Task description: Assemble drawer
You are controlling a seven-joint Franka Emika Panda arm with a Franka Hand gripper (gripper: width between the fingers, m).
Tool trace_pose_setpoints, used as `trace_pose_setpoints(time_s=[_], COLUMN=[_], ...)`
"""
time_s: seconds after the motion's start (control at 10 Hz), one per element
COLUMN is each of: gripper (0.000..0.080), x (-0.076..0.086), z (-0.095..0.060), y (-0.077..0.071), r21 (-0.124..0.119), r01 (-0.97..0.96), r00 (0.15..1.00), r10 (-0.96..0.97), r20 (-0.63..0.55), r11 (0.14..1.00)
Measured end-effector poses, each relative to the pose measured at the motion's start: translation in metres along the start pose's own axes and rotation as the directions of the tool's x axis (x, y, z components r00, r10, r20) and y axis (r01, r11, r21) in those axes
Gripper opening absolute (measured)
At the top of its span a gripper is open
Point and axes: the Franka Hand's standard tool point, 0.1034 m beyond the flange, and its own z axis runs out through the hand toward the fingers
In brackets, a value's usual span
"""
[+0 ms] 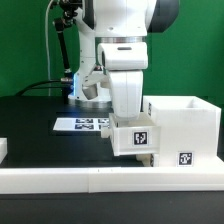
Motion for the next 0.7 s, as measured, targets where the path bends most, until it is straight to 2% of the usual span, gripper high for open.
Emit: trace_pose_setpoints(time_s=[0.1, 0.2, 0.3, 0.4, 0.7], gripper=[0.0357, 0.0357, 0.0539, 0.0615, 0.0648], x=[0.002, 0.005, 0.006, 0.007, -0.001], z=[-0.004, -0.008, -0.013, -0.022, -0.050], y=[0.002, 0.004, 0.006, 0.009, 0.019], r21=[-0.010, -0.016, -0.025, -0.033, -0.052], r01=[-0.001, -0.004, -0.003, -0.005, -0.016], r00=[1.000, 1.000, 1.000, 1.000, 1.000], r10=[0.001, 0.004, 0.003, 0.005, 0.017], r20=[0.000, 0.000, 0.001, 0.004, 0.018], r11=[1.000, 1.000, 1.000, 0.999, 0.998])
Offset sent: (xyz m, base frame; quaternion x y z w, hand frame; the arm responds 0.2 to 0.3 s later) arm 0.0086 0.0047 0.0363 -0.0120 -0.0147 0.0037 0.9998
